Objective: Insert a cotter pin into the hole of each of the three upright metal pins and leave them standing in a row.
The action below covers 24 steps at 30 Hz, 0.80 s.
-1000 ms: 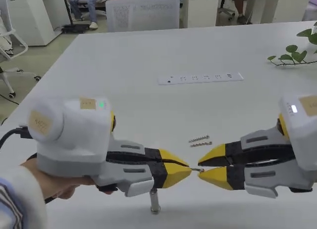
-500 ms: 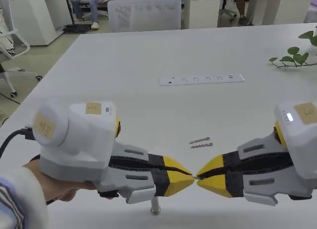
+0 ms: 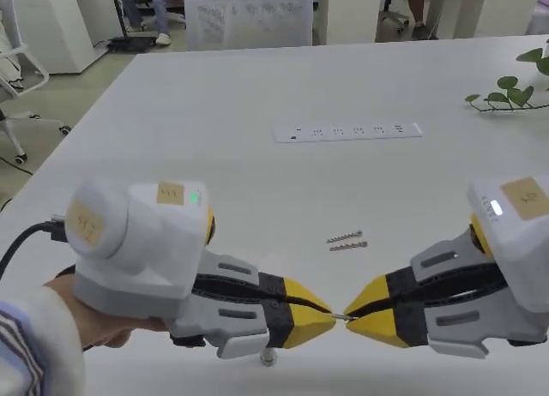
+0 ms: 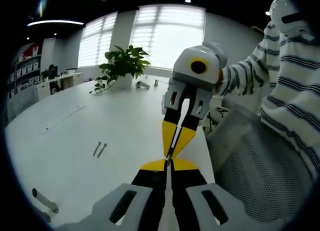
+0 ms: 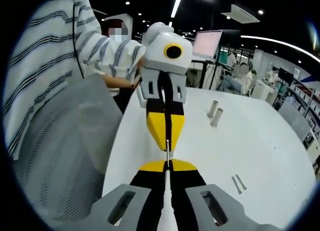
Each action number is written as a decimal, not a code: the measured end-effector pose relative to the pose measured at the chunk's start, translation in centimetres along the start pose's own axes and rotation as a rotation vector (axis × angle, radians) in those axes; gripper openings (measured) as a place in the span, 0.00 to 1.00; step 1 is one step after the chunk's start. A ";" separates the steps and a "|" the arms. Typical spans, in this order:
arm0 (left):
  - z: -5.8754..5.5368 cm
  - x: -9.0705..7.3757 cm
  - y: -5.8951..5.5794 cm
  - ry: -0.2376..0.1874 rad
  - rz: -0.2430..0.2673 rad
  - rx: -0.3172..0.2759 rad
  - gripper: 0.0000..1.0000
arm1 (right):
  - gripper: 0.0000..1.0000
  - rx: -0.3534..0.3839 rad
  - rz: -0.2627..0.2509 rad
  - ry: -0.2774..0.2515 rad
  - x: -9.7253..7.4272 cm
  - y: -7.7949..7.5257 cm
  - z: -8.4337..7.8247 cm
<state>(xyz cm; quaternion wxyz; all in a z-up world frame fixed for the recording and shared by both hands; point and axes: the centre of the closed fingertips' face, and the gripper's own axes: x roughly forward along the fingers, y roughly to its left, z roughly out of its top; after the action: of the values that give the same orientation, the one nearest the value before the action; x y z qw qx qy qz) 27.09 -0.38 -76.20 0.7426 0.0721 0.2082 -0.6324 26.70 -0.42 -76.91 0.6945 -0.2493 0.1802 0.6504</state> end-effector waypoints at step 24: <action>-1.1 -0.5 1.0 -0.019 0.062 -0.043 0.15 | 0.03 -0.010 0.019 0.069 0.8 -0.1 -0.1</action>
<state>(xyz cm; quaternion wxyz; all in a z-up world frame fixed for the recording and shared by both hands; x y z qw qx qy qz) 27.76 0.63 -77.18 0.7653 0.0566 0.2124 -0.6050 26.90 0.17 -77.50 0.6803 -0.2734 0.2033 0.6490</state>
